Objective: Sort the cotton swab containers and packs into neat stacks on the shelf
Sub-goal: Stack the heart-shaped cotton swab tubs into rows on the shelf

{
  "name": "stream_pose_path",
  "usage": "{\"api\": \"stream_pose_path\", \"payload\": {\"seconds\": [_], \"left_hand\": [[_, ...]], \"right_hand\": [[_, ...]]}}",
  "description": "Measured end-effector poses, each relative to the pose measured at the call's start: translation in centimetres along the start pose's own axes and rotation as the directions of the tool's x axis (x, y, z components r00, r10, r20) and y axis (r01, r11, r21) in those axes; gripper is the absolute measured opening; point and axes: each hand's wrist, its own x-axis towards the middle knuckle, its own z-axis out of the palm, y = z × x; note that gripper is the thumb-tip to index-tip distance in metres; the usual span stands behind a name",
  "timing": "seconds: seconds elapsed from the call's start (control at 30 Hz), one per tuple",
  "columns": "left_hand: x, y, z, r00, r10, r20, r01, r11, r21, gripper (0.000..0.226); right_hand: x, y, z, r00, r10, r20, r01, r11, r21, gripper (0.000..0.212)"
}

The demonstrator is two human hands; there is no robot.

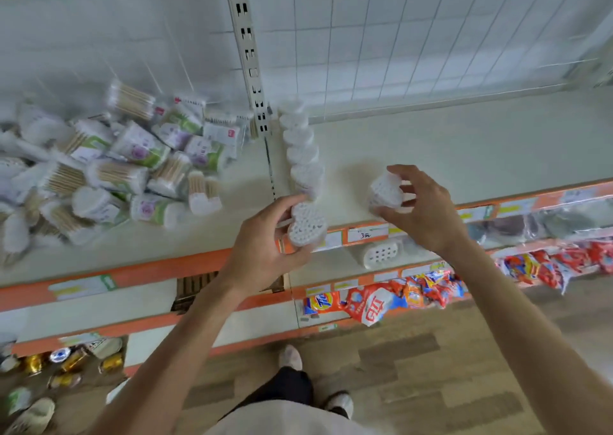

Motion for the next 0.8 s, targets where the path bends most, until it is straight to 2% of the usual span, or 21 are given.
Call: {"api": "stream_pose_path", "payload": {"seconds": [0.17,0.4,0.63,0.8], "left_hand": [[3.8,0.8,-0.6,0.999,0.023,-0.046,-0.022,1.000,0.022,0.069],[9.5,1.6,1.4,0.987,0.157,-0.041,-0.155,0.987,0.043,0.070],[12.6,1.9,3.2,0.995,0.096,0.001,-0.096,0.995,0.020,0.072],[13.5,2.9,4.3,0.998,0.067,-0.019,-0.067,0.998,0.012,0.073]], "right_hand": [[4.7,0.5,-3.0,0.987,-0.026,-0.161,0.042,0.994,0.098,0.064],[5.8,3.2,-3.0,0.998,-0.016,-0.061,0.013,0.998,-0.055,0.068],[8.7,5.7,-5.0,0.999,-0.002,-0.048,-0.002,0.996,-0.088,0.068],[11.5,7.9,-5.1,0.999,0.019,-0.032,-0.022,0.993,-0.112,0.068]]}}
